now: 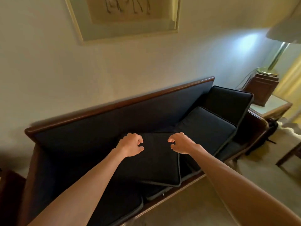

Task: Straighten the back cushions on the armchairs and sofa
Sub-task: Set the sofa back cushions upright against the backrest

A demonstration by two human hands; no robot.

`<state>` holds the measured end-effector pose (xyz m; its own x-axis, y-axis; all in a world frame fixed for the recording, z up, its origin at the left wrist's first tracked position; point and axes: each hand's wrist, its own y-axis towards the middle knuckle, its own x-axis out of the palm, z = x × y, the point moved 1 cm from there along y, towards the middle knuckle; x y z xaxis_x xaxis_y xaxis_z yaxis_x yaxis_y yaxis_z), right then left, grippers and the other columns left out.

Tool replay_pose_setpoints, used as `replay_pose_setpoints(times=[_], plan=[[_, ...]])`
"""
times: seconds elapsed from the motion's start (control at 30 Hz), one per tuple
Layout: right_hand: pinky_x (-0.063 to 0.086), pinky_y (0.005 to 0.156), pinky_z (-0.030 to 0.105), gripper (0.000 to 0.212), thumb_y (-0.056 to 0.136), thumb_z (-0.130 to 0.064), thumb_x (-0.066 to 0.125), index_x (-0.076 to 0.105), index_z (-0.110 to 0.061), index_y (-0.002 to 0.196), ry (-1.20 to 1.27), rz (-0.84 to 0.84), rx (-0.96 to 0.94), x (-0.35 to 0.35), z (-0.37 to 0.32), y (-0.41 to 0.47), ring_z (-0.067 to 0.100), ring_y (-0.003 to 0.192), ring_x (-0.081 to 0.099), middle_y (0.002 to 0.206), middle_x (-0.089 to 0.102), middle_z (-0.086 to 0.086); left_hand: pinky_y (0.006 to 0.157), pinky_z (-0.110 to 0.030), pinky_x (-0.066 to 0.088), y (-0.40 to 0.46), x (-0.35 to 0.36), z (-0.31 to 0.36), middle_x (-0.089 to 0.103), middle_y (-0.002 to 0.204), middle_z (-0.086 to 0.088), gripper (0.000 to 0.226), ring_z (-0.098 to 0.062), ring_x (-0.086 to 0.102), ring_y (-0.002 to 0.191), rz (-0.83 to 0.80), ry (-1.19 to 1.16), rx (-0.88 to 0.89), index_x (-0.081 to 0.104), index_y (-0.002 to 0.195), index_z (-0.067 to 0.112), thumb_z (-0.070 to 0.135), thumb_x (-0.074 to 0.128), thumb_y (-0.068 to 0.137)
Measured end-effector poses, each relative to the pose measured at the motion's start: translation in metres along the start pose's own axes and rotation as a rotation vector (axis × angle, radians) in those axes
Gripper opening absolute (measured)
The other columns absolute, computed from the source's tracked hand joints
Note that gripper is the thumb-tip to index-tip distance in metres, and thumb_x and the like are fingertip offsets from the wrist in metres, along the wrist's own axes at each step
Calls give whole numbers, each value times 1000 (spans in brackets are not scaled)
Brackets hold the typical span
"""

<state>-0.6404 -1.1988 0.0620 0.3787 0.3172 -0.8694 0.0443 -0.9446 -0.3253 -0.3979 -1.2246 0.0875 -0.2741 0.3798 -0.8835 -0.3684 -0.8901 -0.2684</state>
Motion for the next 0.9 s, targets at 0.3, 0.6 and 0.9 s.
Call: replay_pose_setpoints(times=[0.3,0.6,0.9], plan=[[51,99,46,51,92,-38,64,53,-17,137,290,-127,391,151,128,71,28,121,57,136,58,8,91,-35,50,132,178,-24,57,132,3,43,-17,55,119,-138,47,144,55,131,20,30,65,90],[36,114,43,127,62,-73,76,12,-17,157,820,-198,733,279,199,140,29,141,39,157,35,9,114,-49,29,191,330,-73,18,161,-8,81,-27,17,148,-180,232,262,29,150,22,53,60,82],[49,104,41,131,42,-64,90,28,-24,150,1033,-227,739,309,206,155,21,119,57,135,56,2,115,-52,29,188,356,-97,9,163,-7,88,-27,13,149,-183,171,250,26,151,22,57,60,78]])
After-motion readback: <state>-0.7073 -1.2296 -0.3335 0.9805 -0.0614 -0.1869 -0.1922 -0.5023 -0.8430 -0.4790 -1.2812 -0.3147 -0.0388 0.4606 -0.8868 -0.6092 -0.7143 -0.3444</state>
